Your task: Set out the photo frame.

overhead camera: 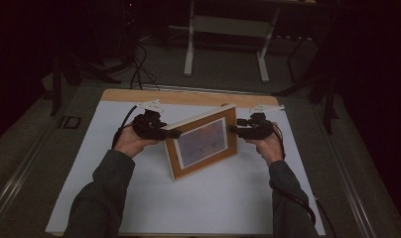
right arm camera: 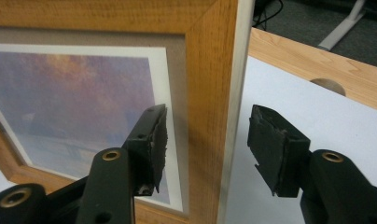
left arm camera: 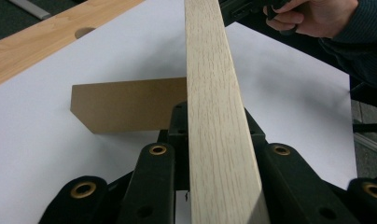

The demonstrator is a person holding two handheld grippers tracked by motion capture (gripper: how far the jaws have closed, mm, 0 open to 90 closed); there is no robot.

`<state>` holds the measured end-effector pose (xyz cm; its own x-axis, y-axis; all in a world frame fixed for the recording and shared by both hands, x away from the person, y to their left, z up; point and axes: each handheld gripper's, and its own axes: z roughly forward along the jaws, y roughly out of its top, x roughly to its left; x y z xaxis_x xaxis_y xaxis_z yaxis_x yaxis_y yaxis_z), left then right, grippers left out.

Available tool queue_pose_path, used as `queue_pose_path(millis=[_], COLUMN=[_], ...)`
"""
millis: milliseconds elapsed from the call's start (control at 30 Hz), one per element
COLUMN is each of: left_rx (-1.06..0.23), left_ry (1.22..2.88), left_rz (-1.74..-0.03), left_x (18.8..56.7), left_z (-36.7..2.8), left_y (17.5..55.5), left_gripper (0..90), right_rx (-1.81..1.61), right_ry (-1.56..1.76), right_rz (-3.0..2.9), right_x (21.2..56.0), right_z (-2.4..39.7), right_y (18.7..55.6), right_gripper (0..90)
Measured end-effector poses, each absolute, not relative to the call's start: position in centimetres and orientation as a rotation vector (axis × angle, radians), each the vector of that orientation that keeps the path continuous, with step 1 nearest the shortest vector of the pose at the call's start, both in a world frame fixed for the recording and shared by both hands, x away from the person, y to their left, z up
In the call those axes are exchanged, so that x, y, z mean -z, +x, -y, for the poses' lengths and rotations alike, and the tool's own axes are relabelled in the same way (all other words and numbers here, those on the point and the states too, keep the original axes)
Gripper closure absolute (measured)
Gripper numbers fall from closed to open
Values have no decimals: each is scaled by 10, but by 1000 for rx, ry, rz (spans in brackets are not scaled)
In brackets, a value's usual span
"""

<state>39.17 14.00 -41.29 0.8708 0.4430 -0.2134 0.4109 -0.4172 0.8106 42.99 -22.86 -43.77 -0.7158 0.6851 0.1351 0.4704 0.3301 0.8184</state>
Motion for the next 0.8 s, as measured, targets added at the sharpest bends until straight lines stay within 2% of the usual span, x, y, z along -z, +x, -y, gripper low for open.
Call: queue_pose_path(millis=[333, 433, 467, 533, 633, 800], left_rx=[-33, -69, -84, -89, -102, -166], left_ry=[2044, 2038, 2026, 1990, 1939, 1877], left_rz=[-590, -598, -618, -665, -732, -812], left_x=[415, 415, 415, 416, 420, 432], left_z=[-140, -139, -140, -142, -148, -155], left_y=[395, 394, 394, 393, 387, 366], left_gripper=[751, 750, 735, 626, 537, 482], right_rx=[-1367, -1373, -1370, -1369, -1371, -1398], right_ry=[1009, 1007, 1005, 1002, 998, 1000], right_rz=[-2403, -2420, -2425, -2435, -2442, -2453], right_x=[435, 438, 439, 441, 442, 444], right_z=[224, 225, 225, 224, 224, 225], right_y=[438, 440, 440, 441, 441, 443], right_gripper=[427, 424, 424, 423, 421, 410])
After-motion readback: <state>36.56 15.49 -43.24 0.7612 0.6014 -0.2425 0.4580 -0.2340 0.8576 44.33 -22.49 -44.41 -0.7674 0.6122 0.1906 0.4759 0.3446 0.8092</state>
